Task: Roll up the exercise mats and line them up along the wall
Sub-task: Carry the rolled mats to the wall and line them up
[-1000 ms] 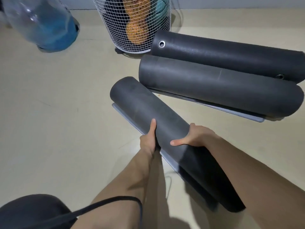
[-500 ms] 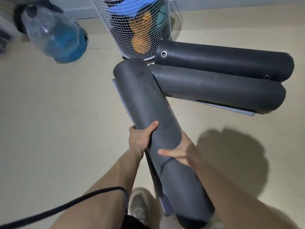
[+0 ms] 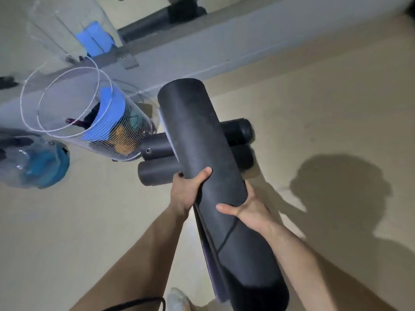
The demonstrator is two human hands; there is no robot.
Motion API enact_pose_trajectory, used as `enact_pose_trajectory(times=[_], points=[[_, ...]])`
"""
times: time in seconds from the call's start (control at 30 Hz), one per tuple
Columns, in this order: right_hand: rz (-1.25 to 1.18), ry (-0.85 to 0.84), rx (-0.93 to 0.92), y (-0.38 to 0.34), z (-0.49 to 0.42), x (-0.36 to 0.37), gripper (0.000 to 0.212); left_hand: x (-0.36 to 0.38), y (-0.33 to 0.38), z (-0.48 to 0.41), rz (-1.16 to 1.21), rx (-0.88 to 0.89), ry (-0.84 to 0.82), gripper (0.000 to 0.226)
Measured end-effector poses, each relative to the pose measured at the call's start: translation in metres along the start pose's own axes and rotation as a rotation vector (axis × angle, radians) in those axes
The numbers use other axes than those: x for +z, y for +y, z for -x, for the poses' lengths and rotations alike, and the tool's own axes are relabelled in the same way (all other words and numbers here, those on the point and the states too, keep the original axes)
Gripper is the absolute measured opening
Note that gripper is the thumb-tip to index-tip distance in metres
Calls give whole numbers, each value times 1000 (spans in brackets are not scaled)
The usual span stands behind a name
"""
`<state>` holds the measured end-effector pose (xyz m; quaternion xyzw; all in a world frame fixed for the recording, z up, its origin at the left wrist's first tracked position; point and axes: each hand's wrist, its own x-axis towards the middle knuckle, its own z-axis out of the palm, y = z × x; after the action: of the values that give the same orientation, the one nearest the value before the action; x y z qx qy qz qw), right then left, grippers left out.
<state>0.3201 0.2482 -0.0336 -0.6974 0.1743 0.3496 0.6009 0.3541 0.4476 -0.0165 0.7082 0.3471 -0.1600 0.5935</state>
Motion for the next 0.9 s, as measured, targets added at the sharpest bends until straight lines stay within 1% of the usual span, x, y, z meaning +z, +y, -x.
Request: enact_pose_trajectory(times=[0.03,0.07,0.13,0.17,0.23,0.33,0.4,0.43,0.5,0.57,0.67,0.73,0.8,0.9], points=[[-8,38,-13,-12,2,-29,88,26,20,0,5,15,-55,53],[-10,78,-22,-22,3,-57,88,52,40,-1,2,28,-100,55],[-1,148,-33,-43,0,-116,88,107,77,-11,-4,38,-167,76],[3,178,-37,-55,-4,-146,91,135,94,-18,-2,41,-190,83],[14,242,-49,-76,-13,-199,96,188,127,-33,22,38,-233,88],[1,317,-47,-109,-31,-282,89,273,180,-57,36,11,-306,103],[-24,366,-48,-128,-48,-346,87,337,219,-77,-18,34,-360,104],[-35,386,-40,-135,-57,-376,87,368,238,-82,-47,47,-378,99],[-54,420,-32,-146,-78,-437,90,431,274,-97,-81,71,-409,88],[-69,467,-25,-154,-98,-497,99,494,302,-111,-101,75,-415,89],[-86,497,-34,-159,-127,-593,105,596,336,-133,-127,73,-444,97],[-53,520,-31,-165,-144,-653,105,660,357,-144,-165,65,-451,107],[-6,546,-43,-167,-168,-713,105,725,376,-161,-153,88,-459,113],[14,564,8,-167,-203,-795,102,817,395,-183,-191,88,-442,126]])
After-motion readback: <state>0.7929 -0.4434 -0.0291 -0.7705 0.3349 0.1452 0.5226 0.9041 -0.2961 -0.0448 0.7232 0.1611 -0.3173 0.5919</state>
